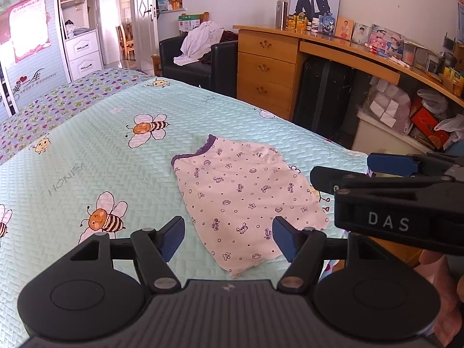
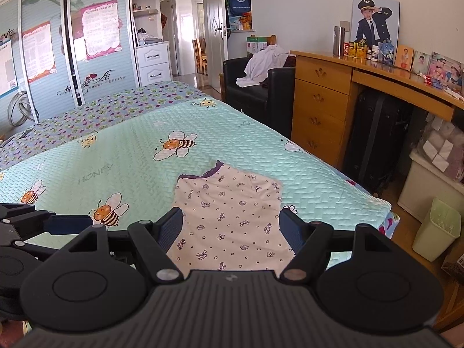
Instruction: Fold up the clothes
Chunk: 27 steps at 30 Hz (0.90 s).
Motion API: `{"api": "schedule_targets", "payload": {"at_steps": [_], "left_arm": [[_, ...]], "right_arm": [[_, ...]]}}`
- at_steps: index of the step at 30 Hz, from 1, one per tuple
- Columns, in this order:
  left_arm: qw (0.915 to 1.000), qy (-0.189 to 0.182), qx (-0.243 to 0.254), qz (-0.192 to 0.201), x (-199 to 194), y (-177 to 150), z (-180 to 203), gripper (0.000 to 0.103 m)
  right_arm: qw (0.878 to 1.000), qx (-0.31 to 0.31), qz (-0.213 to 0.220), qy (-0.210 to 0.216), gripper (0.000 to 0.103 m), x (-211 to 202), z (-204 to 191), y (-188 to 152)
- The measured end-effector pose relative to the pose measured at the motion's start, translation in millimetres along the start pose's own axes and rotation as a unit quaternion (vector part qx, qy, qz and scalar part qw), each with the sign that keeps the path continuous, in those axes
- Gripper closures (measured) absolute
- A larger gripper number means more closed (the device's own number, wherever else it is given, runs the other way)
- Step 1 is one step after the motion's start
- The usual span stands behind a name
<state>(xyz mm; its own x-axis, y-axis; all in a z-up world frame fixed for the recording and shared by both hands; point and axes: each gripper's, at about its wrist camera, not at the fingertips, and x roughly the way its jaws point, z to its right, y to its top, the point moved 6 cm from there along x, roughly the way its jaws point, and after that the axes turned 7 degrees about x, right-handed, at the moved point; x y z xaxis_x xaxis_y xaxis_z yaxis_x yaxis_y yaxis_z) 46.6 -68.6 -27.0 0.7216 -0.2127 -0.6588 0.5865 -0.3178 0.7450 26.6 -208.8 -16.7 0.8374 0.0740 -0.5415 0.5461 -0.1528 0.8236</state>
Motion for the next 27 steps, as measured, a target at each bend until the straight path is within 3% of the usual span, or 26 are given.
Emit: {"api": "schedule_targets", "payload": {"at_steps": [27], "left_arm": [[0.9998, 0.003, 0.004, -0.021, 16, -9, 0, 0.034]], "right_arm": [[1.000, 0.010, -0.012, 0.005, 0.029, 8, -2, -10]]}}
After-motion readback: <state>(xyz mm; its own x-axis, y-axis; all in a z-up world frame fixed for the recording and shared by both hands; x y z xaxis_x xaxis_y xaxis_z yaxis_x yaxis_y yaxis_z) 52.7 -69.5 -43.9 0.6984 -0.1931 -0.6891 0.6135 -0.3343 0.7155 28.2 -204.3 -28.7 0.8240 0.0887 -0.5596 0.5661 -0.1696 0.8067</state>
